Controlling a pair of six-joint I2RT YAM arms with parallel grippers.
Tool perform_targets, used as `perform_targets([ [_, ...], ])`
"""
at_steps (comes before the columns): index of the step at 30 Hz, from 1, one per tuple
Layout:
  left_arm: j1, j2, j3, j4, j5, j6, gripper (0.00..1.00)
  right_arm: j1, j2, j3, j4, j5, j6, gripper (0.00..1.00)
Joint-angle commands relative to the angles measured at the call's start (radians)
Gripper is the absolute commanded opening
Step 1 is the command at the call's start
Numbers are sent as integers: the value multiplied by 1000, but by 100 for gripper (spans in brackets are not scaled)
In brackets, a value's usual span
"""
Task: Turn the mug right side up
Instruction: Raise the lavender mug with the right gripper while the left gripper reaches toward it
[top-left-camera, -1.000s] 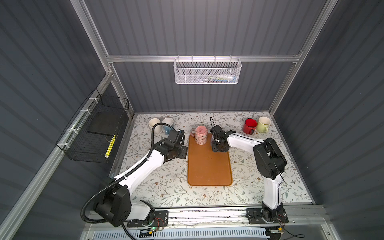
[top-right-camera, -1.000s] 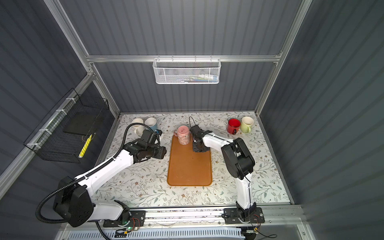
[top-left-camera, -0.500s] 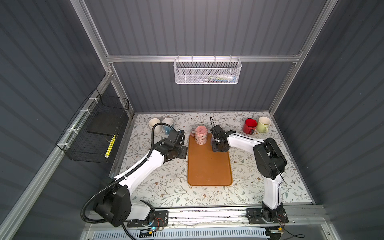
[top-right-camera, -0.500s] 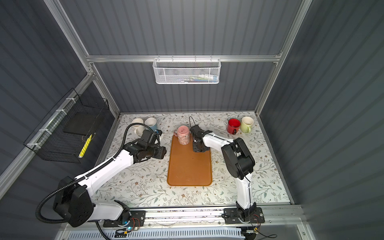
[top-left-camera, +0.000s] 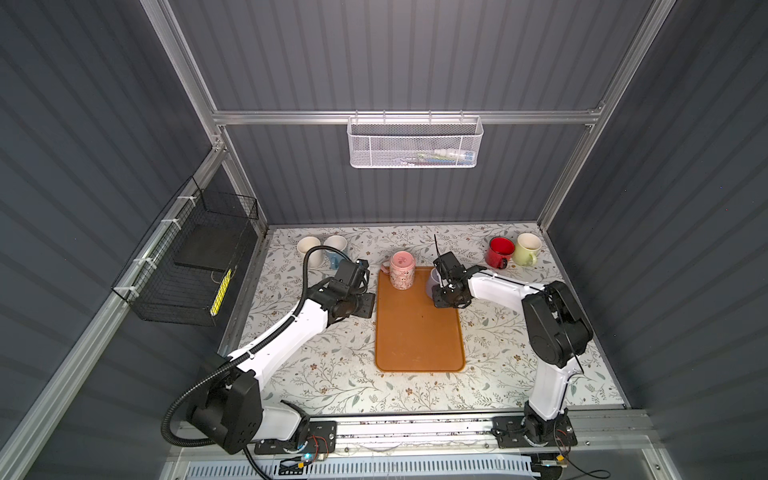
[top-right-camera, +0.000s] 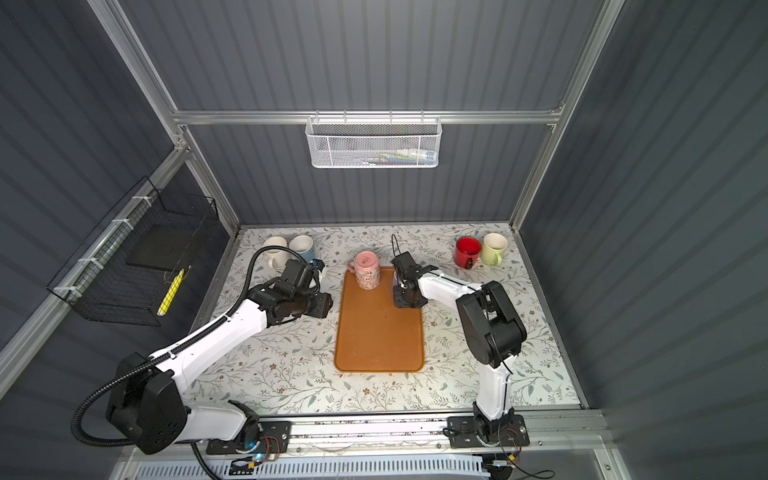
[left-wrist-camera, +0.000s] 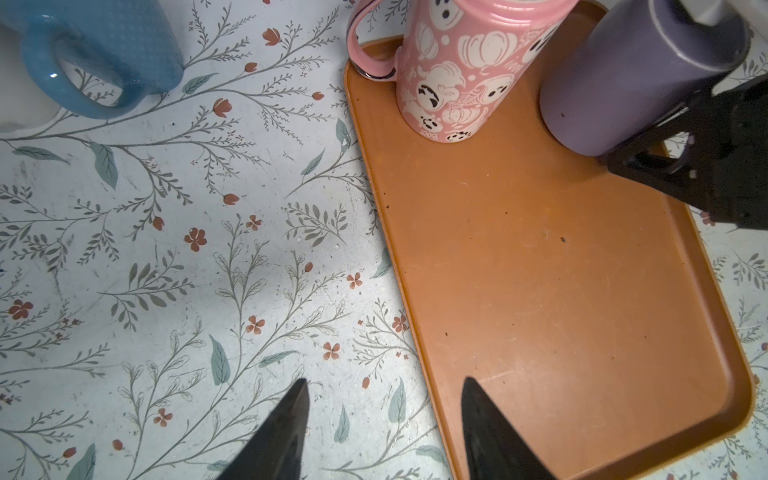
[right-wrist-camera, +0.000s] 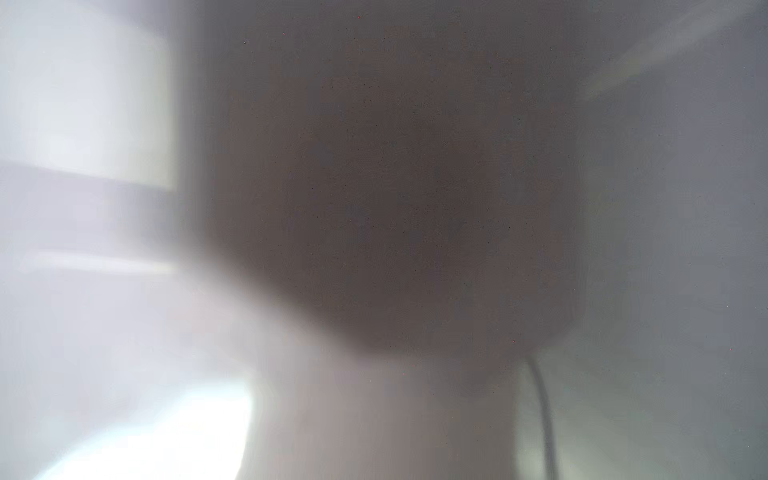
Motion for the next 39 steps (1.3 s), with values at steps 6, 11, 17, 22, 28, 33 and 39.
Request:
perform_targets([
  [6,-2,-20,20,14,42,5,59,-17,-172,-83,147,-57,-40,0],
  [11,36,-71,6,86,173,-9,60,-40,-285,-147,215,-150,-50,0],
  [17,126,-133,-48,264,438,-89,61,-60,-408,-212,298,-263,-54,0],
  [22,137,-100,-52,370,594,-114,61,-73,-494,-254,350,-340,-36,0],
  [28,137,-70,-80,558,725,-185,62,-81,-584,-287,395,-435,-4,0],
  [33,135,-3,-75,670,840,-249,62,-96,-646,-310,445,-495,26,0],
  [39,102,13,-57,770,905,-299,63,-108,-661,-334,515,-579,58,0],
])
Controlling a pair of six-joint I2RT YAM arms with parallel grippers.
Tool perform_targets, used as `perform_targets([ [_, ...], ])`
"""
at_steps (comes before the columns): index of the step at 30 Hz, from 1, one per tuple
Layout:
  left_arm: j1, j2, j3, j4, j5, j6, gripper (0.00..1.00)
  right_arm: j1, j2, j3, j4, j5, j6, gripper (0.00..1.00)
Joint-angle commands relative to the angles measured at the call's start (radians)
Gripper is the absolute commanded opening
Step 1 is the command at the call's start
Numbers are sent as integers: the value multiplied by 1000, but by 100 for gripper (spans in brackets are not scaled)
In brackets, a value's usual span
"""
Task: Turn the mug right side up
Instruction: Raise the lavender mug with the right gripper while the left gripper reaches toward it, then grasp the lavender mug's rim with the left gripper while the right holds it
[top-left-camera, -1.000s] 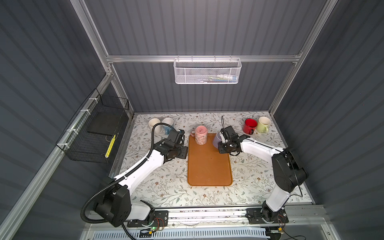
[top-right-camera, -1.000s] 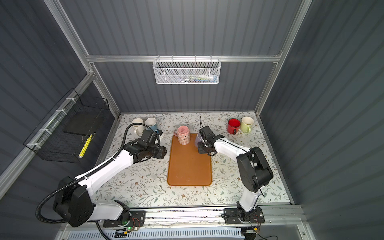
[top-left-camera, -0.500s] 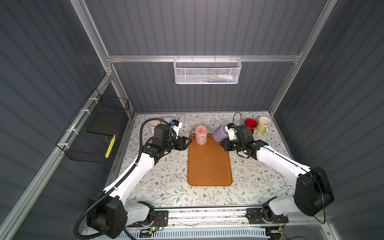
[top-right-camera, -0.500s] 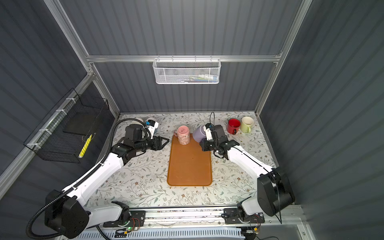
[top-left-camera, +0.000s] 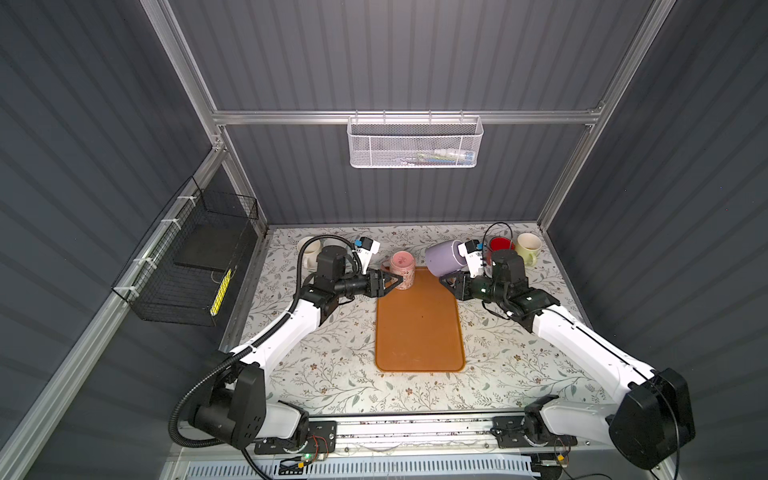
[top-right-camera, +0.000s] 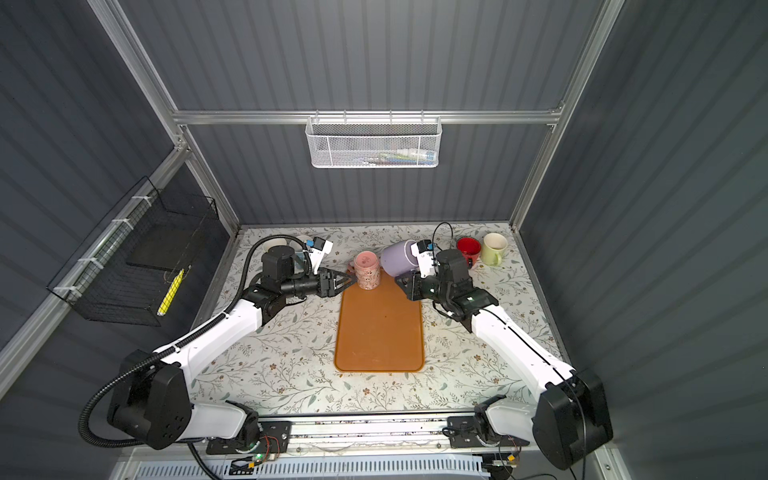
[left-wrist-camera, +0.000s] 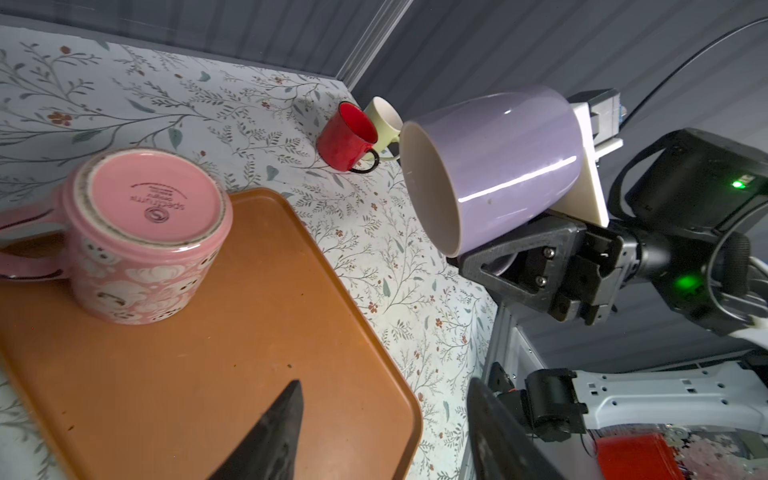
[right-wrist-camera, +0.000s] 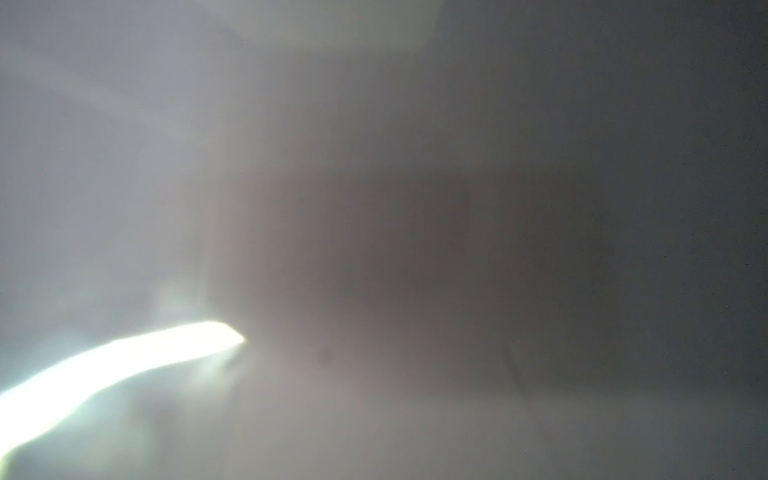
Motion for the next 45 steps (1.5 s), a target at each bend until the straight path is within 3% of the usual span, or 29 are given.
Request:
perform_targets([
  [1,-28,-1,24,127,93,-57,63,-10,-22,-12,140,-86,24,0],
  [18,-54,59,30,491,189,-289,65,-6,-39,-37,252,-205,82,0],
  [45,-75,128,91,658,145,-405,63,62,-6,-25,369,-243,112,0],
])
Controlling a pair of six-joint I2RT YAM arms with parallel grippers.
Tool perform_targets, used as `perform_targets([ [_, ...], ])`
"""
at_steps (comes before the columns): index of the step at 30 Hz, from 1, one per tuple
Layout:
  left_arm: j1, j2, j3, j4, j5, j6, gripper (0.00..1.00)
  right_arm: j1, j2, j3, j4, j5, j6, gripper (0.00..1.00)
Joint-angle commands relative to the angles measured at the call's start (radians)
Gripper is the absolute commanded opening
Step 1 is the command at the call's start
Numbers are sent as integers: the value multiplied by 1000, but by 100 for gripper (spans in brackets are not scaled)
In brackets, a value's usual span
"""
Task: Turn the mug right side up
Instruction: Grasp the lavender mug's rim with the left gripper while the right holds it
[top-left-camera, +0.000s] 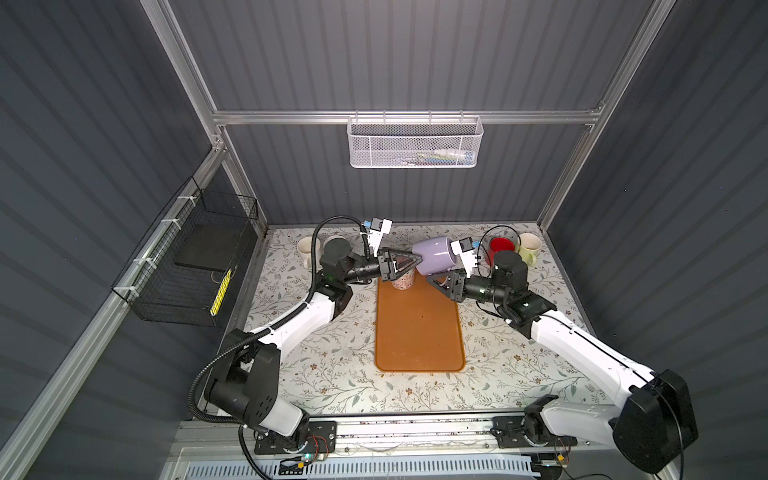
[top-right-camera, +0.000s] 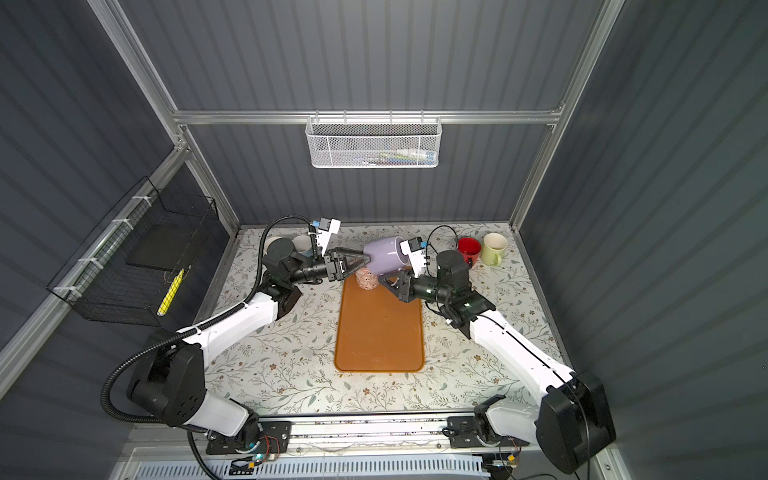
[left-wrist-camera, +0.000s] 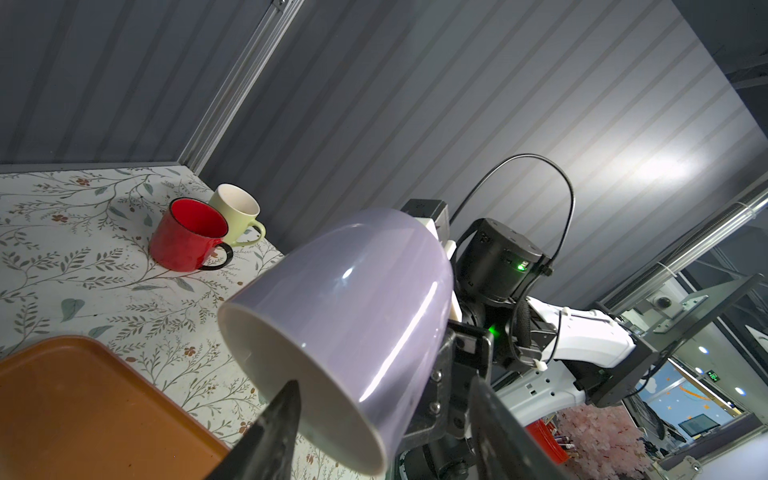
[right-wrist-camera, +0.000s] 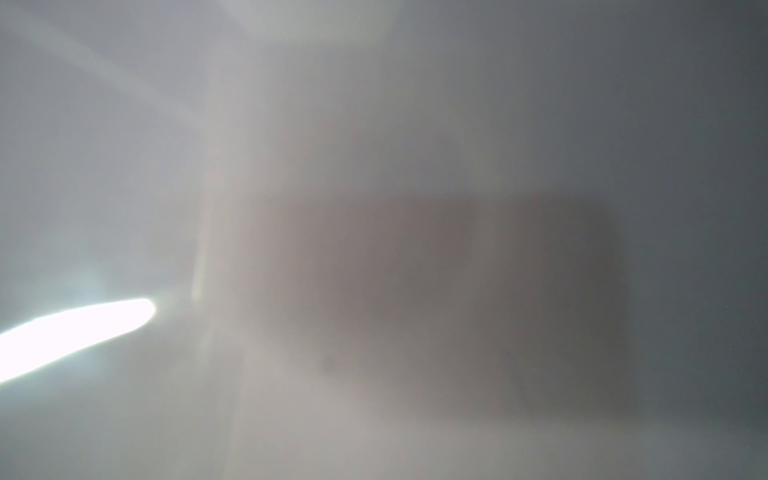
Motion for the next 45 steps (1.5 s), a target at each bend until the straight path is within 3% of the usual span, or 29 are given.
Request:
perform_targets([
  [1,-7,3,23,42,-10,-15,63,10,13,15,133,-24,-4,0],
  [7,-12,7,17,76,-11,-35,58,36,57,20,180,-34,11,0],
  [15,-15,39,1,164,-13,-86,41,45,86,6,225,-46,31,0],
  [26,-18,52,-10,217,-12,-115,27,46,161,23,283,-82,51,0],
  [29,-18,55,-14,225,-9,-118,21,45,178,23,301,-85,58,0],
  [34,-17,65,-19,255,-5,-136,2,46,210,24,326,-88,68,0],
  [37,-18,65,-22,256,-7,-135,0,45,223,27,333,-89,70,0],
  [45,-15,35,-34,225,-16,-103,0,25,229,5,351,-85,78,22],
])
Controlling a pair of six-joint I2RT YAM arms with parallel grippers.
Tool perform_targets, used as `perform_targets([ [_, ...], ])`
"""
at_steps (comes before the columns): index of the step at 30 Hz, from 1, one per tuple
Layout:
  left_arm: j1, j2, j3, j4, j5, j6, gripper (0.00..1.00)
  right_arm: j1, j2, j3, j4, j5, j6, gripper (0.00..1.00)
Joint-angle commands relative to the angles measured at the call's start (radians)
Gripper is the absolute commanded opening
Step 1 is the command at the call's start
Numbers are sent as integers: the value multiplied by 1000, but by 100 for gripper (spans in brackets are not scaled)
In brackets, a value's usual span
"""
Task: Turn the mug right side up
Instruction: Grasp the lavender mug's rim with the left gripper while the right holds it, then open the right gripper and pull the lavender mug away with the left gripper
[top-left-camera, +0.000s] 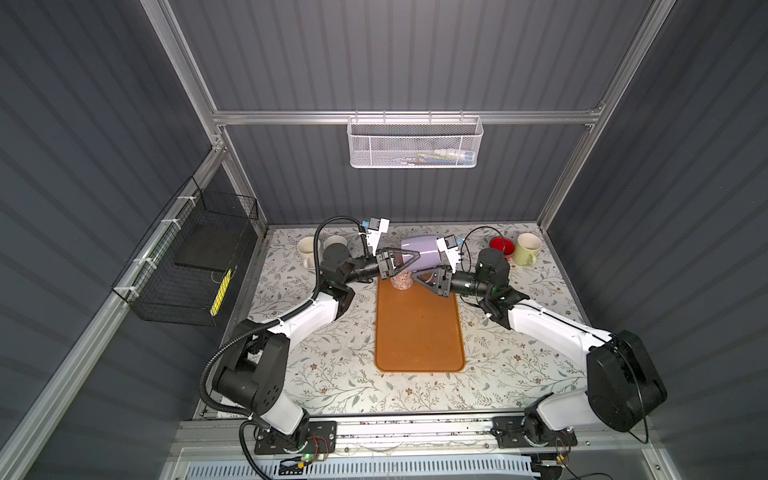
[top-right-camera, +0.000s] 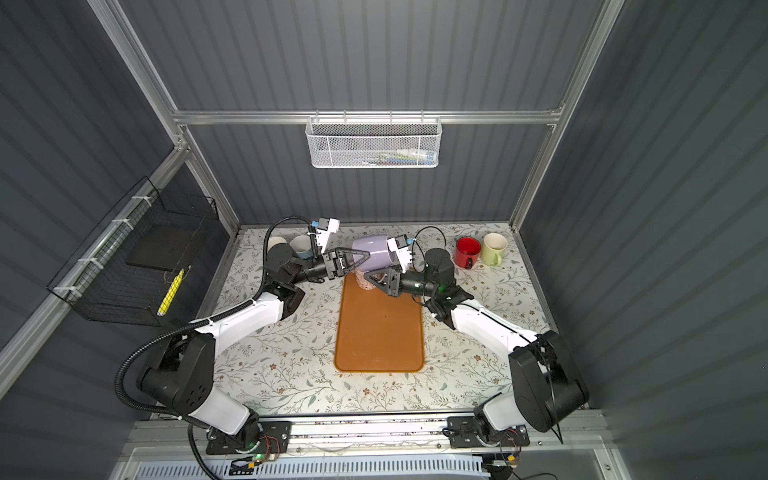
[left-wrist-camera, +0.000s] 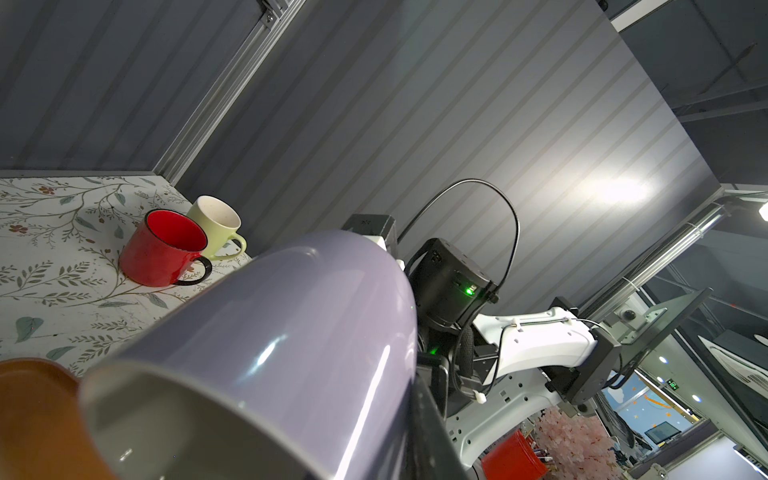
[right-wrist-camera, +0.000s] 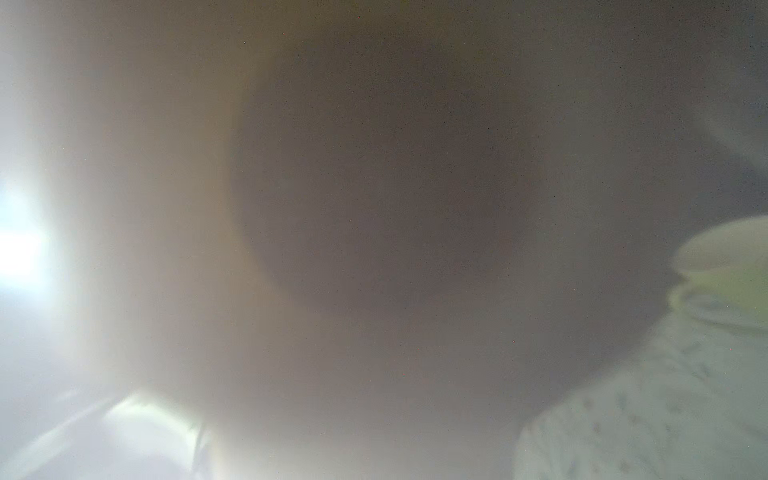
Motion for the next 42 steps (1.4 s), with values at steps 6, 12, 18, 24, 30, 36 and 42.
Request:
perform_targets([
  [6,-15,-46,-6,10,-27,41,0,-6,26,-12,43,46,-17,39],
  [12,1,-55,-5,2,-26,42,0,-12,41,-26,65,43,-3,47],
  [18,31,-81,-6,-64,-24,78,0,-21,41,-43,59,42,-7,50],
  [24,54,-138,22,-330,-52,230,0,-32,29,-58,28,47,-25,51],
  [30,55,-166,114,-692,-147,424,0,-36,26,-58,8,50,-37,51],
  [36,55,-160,210,-918,-247,538,0,-41,27,-61,3,53,-39,52],
  [42,54,-127,336,-1155,-376,653,0,-45,4,-69,-63,87,-79,51],
])
